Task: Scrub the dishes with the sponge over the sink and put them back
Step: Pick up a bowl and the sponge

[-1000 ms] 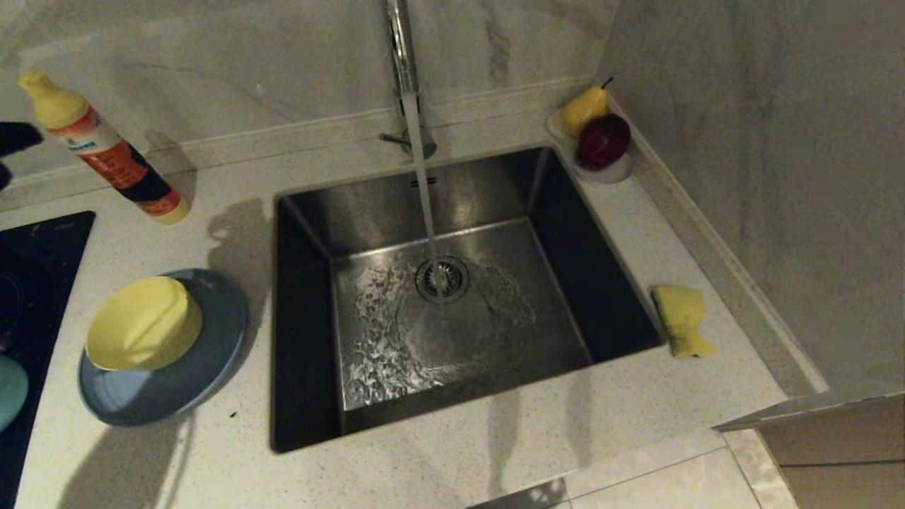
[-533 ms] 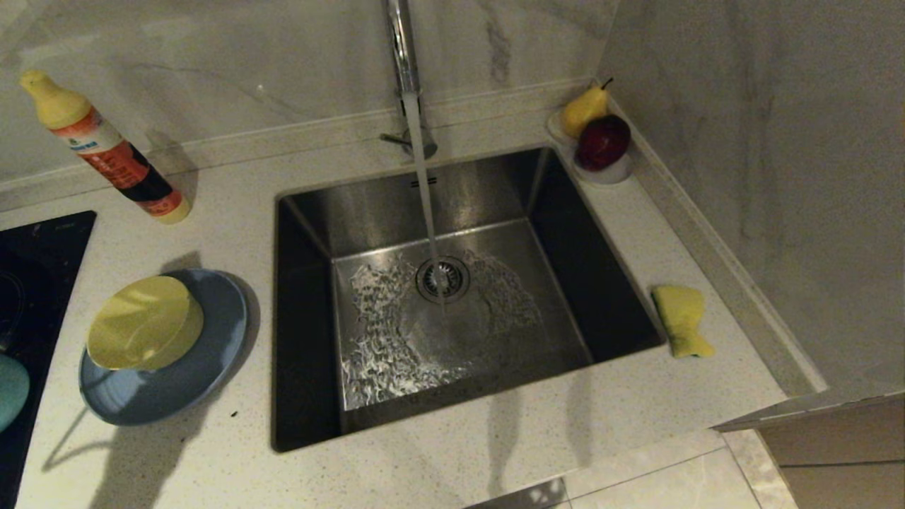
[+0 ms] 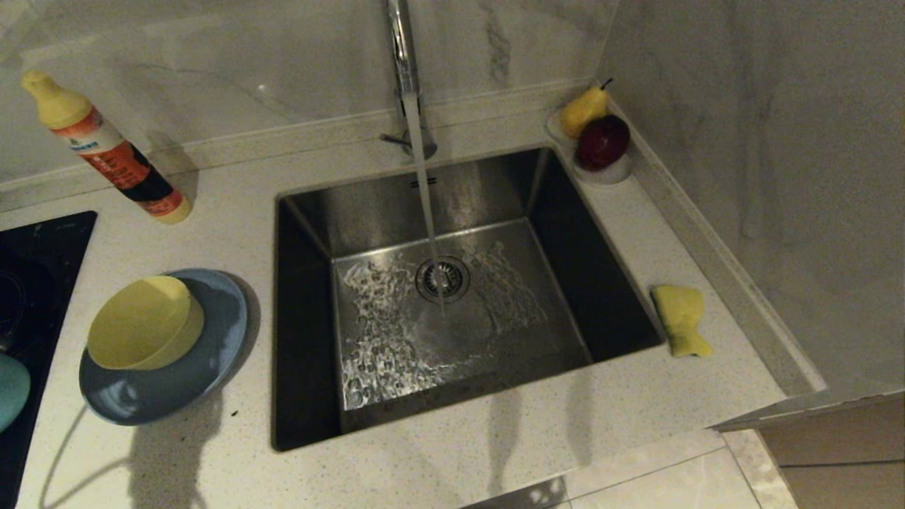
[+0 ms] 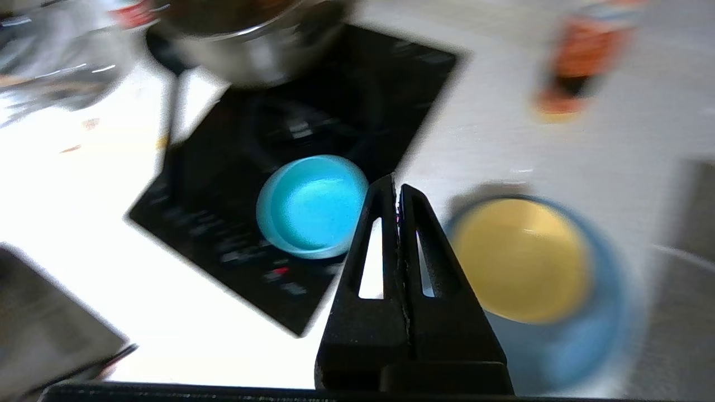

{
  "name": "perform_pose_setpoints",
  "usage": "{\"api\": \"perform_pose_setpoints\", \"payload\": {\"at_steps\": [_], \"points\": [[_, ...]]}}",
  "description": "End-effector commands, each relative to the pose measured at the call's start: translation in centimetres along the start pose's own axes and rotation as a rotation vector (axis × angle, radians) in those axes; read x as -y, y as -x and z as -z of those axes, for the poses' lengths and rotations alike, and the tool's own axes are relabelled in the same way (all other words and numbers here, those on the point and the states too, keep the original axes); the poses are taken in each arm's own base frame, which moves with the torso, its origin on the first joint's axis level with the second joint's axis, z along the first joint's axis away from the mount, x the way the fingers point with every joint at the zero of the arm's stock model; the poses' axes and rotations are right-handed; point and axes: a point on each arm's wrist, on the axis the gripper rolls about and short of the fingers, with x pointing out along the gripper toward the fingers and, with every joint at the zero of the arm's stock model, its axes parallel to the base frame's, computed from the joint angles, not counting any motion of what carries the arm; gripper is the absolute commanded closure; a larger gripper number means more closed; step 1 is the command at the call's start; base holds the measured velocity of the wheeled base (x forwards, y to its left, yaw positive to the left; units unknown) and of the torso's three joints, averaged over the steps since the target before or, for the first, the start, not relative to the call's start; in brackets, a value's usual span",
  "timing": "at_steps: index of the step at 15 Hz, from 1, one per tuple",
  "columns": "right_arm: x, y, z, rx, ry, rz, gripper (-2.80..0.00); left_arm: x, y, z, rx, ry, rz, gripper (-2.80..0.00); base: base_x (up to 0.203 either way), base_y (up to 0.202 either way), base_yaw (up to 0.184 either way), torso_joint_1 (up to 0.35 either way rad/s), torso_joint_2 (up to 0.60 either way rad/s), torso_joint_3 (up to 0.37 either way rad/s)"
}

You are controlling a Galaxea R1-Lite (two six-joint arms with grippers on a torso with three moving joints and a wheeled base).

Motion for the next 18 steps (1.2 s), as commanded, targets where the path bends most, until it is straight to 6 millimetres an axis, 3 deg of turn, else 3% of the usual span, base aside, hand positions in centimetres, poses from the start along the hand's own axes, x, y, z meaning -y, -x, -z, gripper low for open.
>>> {"api": "perform_pose_setpoints", "payload": {"at_steps": [1, 4, 8, 15, 16, 18], "points": [[0.0, 0.0, 0.0, 0.001, 0.001, -0.001, 0.00, 0.7, -5.0, 0.7, -0.126, -0.040, -0.082, 0.00, 0.000, 0.000, 0.000, 0.000, 0.00, 0.000], [0.0, 0.0, 0.0, 0.001, 0.001, -0.001, 0.00, 0.5, -10.1, 0.8, -0.166, -0.044, -0.117, 0.00, 0.000, 0.000, 0.000, 0.000, 0.00, 0.000], [0.0, 0.0, 0.0, 0.001, 0.001, -0.001, 0.00, -0.5, -15.5, 0.9, -0.196, -0.035, -0.169, 0.00, 0.000, 0.000, 0.000, 0.000, 0.00, 0.000], [0.0, 0.0, 0.0, 0.001, 0.001, -0.001, 0.00, -3.4, -19.7, 2.6, -0.370, 0.038, -0.151, 0.00, 0.000, 0.000, 0.000, 0.000, 0.00, 0.000], [0.0, 0.0, 0.0, 0.001, 0.001, -0.001, 0.00, -3.5, -20.1, 2.9, -0.385, 0.043, -0.146, -2.80, 0.000, 0.000, 0.000, 0.000, 0.00, 0.000], [0.0, 0.0, 0.0, 0.001, 0.001, -0.001, 0.00, -4.0, -20.4, 2.9, -0.382, 0.054, -0.167, -2.80, 0.000, 0.000, 0.000, 0.000, 0.00, 0.000]]}}
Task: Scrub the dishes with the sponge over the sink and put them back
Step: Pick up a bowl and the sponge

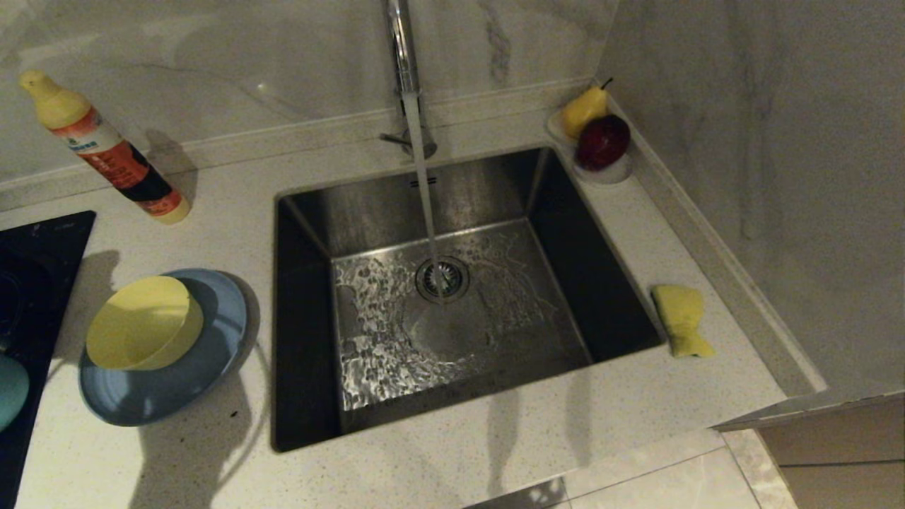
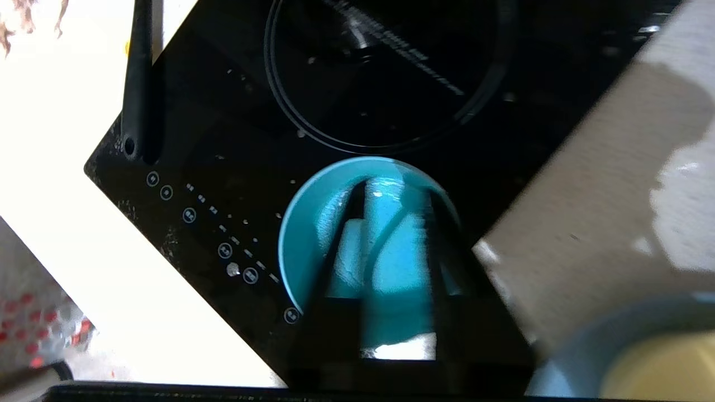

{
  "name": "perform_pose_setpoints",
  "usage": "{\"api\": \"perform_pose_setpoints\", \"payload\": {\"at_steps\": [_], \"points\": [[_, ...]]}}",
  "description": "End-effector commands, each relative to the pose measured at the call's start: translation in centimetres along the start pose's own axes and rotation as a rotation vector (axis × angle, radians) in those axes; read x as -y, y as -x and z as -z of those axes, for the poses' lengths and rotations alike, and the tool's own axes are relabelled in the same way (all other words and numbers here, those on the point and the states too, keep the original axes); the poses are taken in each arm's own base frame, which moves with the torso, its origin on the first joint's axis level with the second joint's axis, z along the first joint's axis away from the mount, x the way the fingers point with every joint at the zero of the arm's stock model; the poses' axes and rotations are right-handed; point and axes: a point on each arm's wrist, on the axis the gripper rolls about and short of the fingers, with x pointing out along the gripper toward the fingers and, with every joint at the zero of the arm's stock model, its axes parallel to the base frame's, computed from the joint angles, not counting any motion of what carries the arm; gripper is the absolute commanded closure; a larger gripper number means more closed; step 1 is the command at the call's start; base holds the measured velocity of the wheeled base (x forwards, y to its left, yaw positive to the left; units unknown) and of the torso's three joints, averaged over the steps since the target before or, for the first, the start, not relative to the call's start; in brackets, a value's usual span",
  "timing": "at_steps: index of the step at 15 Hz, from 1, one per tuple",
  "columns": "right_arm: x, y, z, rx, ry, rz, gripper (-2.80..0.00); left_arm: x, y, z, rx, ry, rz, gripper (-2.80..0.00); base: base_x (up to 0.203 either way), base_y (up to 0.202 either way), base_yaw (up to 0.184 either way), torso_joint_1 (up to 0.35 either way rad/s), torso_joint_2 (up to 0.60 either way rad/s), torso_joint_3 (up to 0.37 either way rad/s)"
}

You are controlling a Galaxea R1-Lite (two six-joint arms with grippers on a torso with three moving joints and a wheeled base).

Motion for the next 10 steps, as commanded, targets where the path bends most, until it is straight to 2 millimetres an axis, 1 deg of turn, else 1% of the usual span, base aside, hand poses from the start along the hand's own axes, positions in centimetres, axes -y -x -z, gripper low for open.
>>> {"api": "perform_pose_setpoints", "payload": {"at_steps": [1, 3, 6, 8, 10], "points": [[0.0, 0.0, 0.0, 0.001, 0.000, -0.001, 0.00, -0.5, -1.4, 0.3, -0.034, 0.012, -0.025, -2.80, 0.000, 0.000, 0.000, 0.000, 0.00, 0.000], [0.0, 0.0, 0.0, 0.001, 0.000, -0.001, 0.00, -1.0, -2.0, 0.5, -0.057, 0.026, -0.038, -2.80, 0.000, 0.000, 0.000, 0.000, 0.00, 0.000], [0.0, 0.0, 0.0, 0.001, 0.000, -0.001, 0.00, -0.7, -2.0, 0.6, -0.087, 0.052, 0.068, -2.80, 0.000, 0.000, 0.000, 0.000, 0.00, 0.000], [0.0, 0.0, 0.0, 0.001, 0.000, -0.001, 0.00, -0.9, -2.1, 0.8, -0.095, 0.071, 0.062, -2.80, 0.000, 0.000, 0.000, 0.000, 0.00, 0.000], [0.0, 0.0, 0.0, 0.001, 0.000, -0.001, 0.00, -1.8, -2.6, 1.0, -0.110, 0.112, 0.035, -2.80, 0.000, 0.000, 0.000, 0.000, 0.00, 0.000]]}}
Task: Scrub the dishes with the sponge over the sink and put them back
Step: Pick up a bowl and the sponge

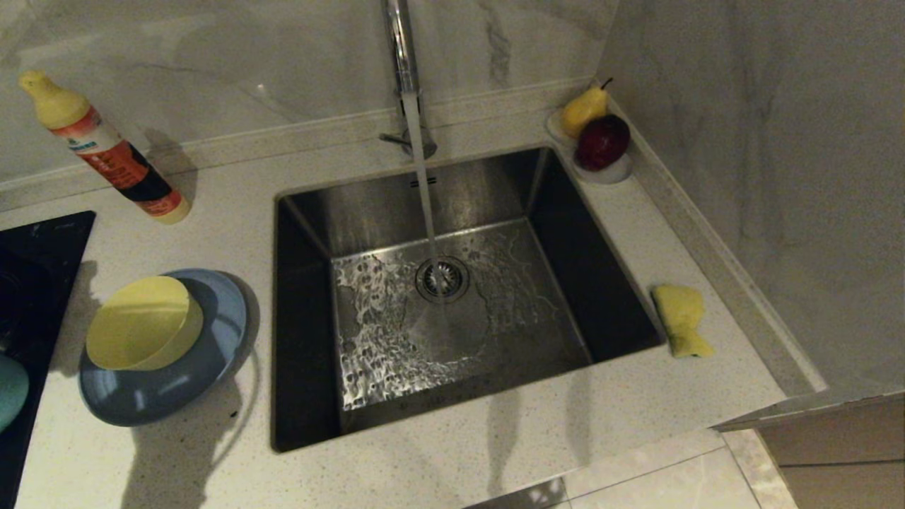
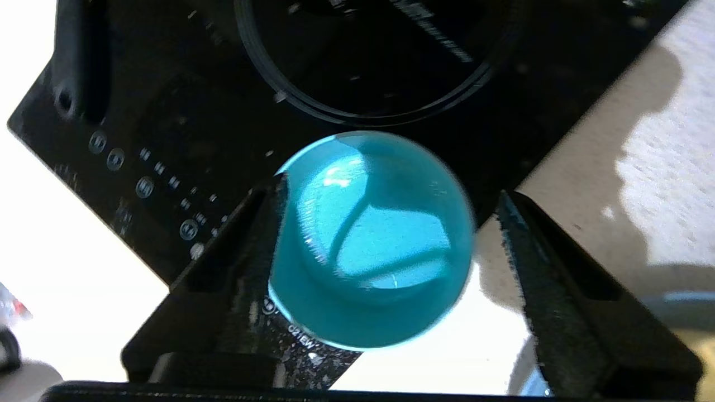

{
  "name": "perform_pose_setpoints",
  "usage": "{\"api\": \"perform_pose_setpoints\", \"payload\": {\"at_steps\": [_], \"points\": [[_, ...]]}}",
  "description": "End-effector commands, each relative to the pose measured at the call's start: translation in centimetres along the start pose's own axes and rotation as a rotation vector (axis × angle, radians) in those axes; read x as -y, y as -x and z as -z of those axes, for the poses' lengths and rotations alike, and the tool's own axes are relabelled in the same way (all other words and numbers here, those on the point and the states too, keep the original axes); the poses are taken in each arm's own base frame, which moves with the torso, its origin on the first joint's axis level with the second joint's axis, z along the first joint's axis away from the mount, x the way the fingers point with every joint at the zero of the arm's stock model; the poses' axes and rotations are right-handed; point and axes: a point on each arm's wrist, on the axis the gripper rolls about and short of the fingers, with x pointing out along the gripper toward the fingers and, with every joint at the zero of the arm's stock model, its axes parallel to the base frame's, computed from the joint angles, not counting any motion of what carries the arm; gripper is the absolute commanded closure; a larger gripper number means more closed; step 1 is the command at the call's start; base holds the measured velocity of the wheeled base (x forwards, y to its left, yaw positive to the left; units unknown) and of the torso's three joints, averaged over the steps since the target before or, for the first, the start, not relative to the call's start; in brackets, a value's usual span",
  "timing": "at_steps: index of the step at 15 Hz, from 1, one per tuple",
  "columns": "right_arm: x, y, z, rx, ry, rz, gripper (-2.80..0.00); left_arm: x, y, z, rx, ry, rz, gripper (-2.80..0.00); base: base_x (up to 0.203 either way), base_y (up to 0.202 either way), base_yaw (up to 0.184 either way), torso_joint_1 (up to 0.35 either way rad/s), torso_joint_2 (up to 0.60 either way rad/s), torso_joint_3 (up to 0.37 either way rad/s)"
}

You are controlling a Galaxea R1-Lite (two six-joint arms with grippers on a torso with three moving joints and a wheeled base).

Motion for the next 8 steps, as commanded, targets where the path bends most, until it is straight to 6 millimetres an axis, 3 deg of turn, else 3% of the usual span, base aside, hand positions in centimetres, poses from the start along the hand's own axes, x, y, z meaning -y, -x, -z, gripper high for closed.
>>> {"api": "perform_pose_setpoints", "payload": {"at_steps": [1, 8], "points": [[0.0, 0.0, 0.0, 0.001, 0.001, -0.001, 0.00, -1.0, -0.9, 0.2, -0.027, 0.038, -0.028, -2.80, 0.000, 0.000, 0.000, 0.000, 0.00, 0.000], [0.0, 0.0, 0.0, 0.001, 0.001, -0.001, 0.00, -2.9, -3.7, 1.2, -0.122, 0.115, -0.043, -2.80, 0.000, 0.000, 0.000, 0.000, 0.00, 0.000]]}}
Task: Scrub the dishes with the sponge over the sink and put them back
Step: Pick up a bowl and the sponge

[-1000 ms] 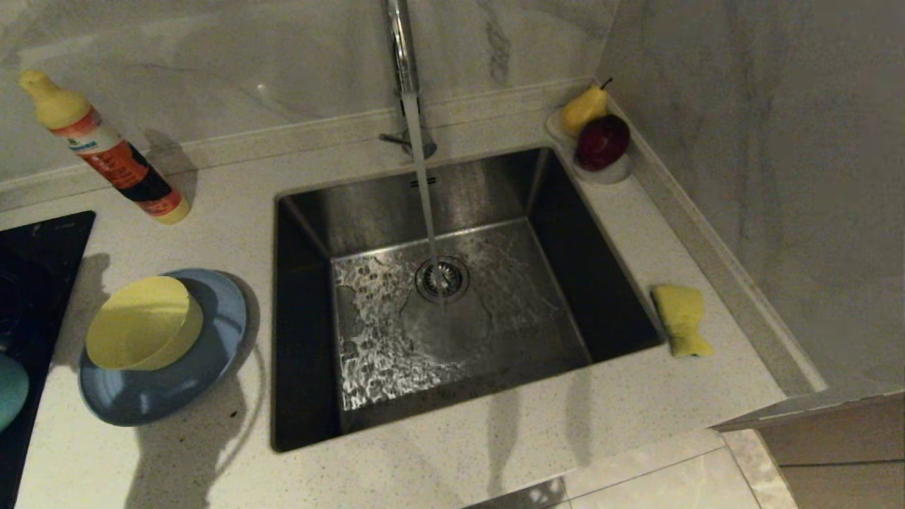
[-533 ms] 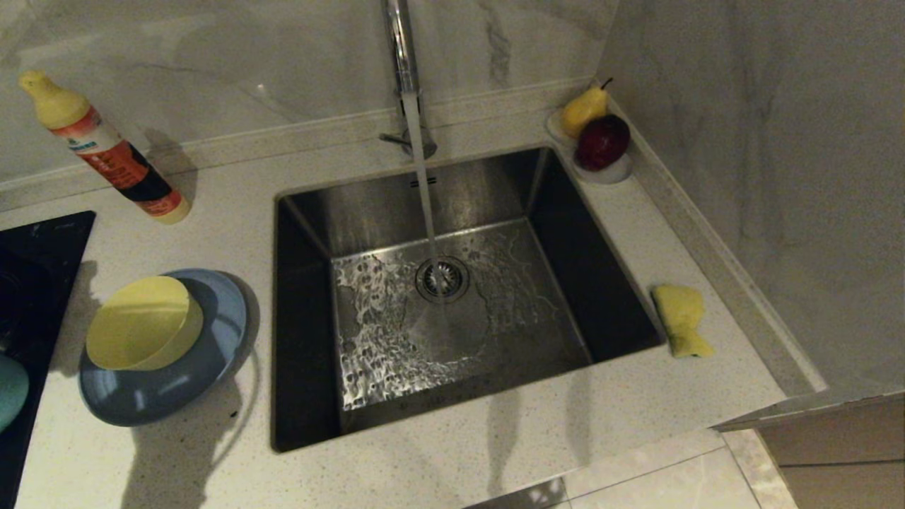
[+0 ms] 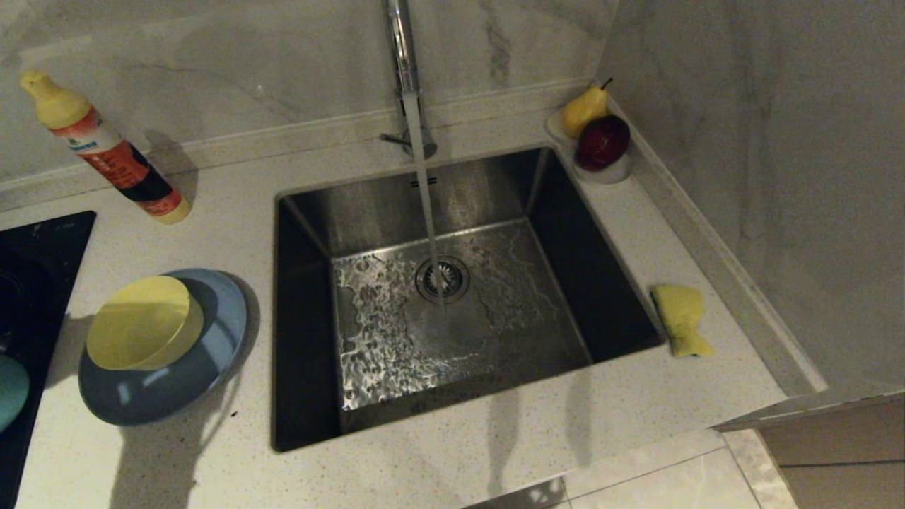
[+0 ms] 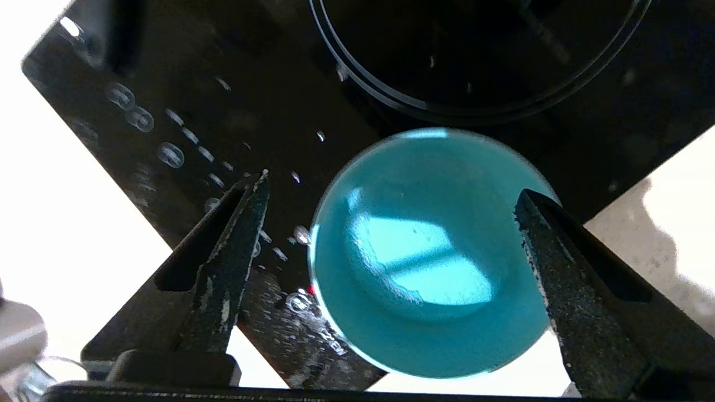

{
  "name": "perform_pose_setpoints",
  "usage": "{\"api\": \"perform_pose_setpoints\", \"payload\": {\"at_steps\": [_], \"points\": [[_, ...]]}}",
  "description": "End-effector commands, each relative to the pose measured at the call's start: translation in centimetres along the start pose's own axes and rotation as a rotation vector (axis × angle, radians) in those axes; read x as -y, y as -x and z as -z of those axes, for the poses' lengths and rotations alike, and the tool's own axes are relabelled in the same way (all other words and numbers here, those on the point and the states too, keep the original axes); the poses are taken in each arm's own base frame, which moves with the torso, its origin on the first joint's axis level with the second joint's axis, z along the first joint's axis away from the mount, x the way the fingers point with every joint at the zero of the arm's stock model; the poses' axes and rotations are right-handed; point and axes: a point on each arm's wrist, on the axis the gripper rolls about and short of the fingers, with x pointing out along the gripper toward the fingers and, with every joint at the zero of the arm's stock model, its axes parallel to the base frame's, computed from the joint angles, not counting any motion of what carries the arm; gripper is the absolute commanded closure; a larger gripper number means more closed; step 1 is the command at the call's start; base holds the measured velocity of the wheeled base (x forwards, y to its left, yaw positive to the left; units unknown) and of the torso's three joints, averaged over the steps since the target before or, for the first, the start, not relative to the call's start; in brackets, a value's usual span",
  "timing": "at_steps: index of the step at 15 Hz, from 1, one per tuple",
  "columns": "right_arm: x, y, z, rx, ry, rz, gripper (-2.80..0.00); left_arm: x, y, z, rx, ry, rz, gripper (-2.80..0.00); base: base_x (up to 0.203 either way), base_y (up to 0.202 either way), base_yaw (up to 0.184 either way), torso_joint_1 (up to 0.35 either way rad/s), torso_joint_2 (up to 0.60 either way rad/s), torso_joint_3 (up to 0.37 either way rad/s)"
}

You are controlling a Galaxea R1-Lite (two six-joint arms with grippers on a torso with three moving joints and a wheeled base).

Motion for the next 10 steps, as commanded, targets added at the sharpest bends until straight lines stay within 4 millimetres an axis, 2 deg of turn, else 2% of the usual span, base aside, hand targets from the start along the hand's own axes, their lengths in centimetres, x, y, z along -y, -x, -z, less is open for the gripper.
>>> {"api": "perform_pose_setpoints", "payload": {"at_steps": [1, 10], "points": [[0.0, 0.0, 0.0, 0.001, 0.000, -0.001, 0.00, -0.5, -1.6, 0.5, -0.063, 0.031, 0.018, -2.80, 0.000, 0.000, 0.000, 0.000, 0.00, 0.000], [0.0, 0.0, 0.0, 0.001, 0.000, -0.001, 0.00, -2.1, -3.5, 0.3, -0.106, 0.080, 0.008, -2.80, 0.000, 0.000, 0.000, 0.000, 0.00, 0.000]]}}
